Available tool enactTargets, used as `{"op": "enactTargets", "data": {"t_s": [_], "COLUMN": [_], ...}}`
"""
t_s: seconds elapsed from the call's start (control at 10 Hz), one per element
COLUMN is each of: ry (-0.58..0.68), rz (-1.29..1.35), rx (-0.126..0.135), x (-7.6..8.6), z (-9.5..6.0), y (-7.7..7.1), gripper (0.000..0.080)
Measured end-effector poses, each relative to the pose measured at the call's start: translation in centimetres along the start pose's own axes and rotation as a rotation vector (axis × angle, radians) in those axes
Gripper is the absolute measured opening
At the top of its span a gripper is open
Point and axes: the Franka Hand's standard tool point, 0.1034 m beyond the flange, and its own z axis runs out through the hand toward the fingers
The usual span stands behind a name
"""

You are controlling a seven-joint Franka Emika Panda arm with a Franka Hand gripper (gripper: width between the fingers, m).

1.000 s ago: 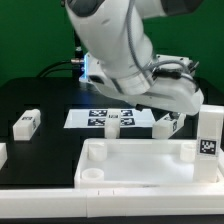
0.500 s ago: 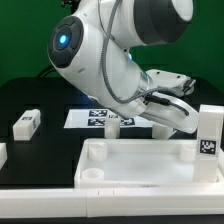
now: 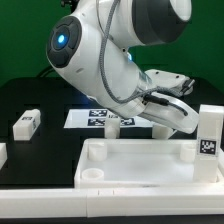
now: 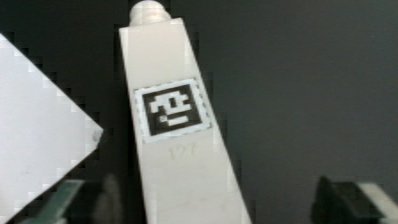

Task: Assemble desk

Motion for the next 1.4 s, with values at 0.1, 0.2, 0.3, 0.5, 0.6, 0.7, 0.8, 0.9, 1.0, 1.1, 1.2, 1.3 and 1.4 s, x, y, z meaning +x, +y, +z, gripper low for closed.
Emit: {"op": "enactTargets", "data": {"t_s": [0.1, 0.2, 0.3, 0.5, 0.6, 0.7, 0.8, 0.9, 1.0, 1.1, 1.2, 1.3, 1.4], "ry": [0.000, 0.000, 0.000, 0.008, 0.030, 0.054, 0.065, 0.056, 0.056, 0.056, 0.056, 0.056, 0.054], "rz": [0.000, 0.001, 0.001, -0.028, -0.051, -0.070, -0.076, -0.066, -0.066, -0.065, -0.065, -0.065, -0.063], "rx": [0.001, 0.001, 0.002, -0.012, -0.018, -0.010, -0.004, -0.012, -0.012, -0.012, -0.012, -0.012, -0.011], "x": [0.0, 0.0, 0.1, 0.0, -0.6, -1.4, -1.6, -1.2, -1.2, -1.2, -1.2, -1.1, -1.1], "z": [0.0, -0.1, -0.1, -1.6, -3.8, -5.5, -6.0, -5.3, -5.3, -5.3, -5.3, -5.3, -5.2], "y": [0.0, 0.0, 0.1, 0.8, 1.0, 0.6, 0.4, 0.8, 0.8, 0.8, 0.8, 0.8, 0.9], "gripper": [0.0424, 0.0222, 0.0091, 0.0019, 0.0006, 0.0006, 0.0002, 0.0001, 0.0001, 0.0087, 0.0223, 0.0223, 0.0418]}}
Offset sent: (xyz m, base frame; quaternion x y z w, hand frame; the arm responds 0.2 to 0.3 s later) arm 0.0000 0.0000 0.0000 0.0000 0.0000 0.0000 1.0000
